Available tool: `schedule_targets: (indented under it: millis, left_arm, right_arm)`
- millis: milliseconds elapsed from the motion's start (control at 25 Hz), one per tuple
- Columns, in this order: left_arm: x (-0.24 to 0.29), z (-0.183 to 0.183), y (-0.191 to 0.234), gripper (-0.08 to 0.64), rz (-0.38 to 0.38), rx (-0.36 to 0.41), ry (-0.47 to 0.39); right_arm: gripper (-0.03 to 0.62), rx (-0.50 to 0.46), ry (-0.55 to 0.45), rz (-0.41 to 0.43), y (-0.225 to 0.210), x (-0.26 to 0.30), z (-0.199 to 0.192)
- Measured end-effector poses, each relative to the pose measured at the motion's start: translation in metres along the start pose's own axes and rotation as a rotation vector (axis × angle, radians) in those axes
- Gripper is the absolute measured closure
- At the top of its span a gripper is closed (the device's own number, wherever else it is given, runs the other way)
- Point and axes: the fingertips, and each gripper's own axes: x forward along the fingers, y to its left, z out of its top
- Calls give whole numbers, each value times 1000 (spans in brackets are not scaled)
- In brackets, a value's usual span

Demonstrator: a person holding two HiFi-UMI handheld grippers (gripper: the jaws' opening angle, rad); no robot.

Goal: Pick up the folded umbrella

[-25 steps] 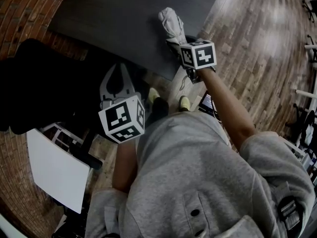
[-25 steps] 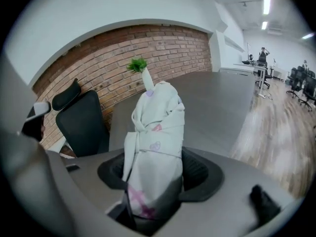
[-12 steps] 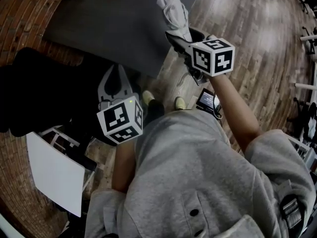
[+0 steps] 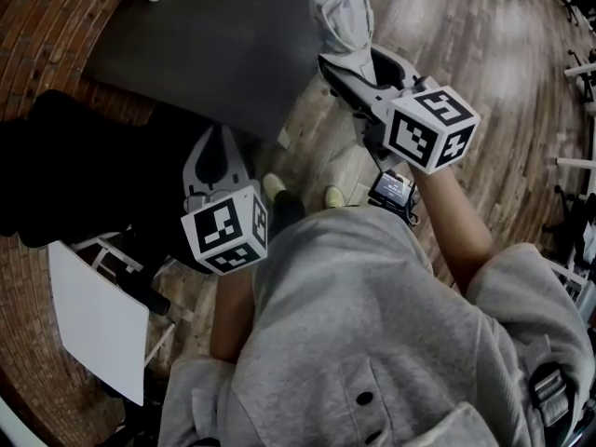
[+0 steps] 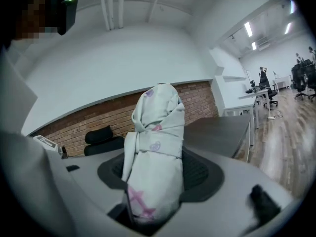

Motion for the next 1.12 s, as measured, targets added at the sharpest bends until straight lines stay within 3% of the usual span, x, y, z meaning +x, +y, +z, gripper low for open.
schedule_targets:
  millis: [240, 560, 1120]
  left_arm:
    - [-18, 2, -33, 546, 7, 10, -17]
    - [-44, -4, -65, 546, 28, 8, -39]
    - [-60, -14, -92, 546, 14, 15, -43]
  right_arm:
    - [327, -15, -73, 14, -4, -49, 15]
    - [327, -27, -158, 102, 6, -106, 13]
    - [327, -1, -213, 78, 1, -152, 9]
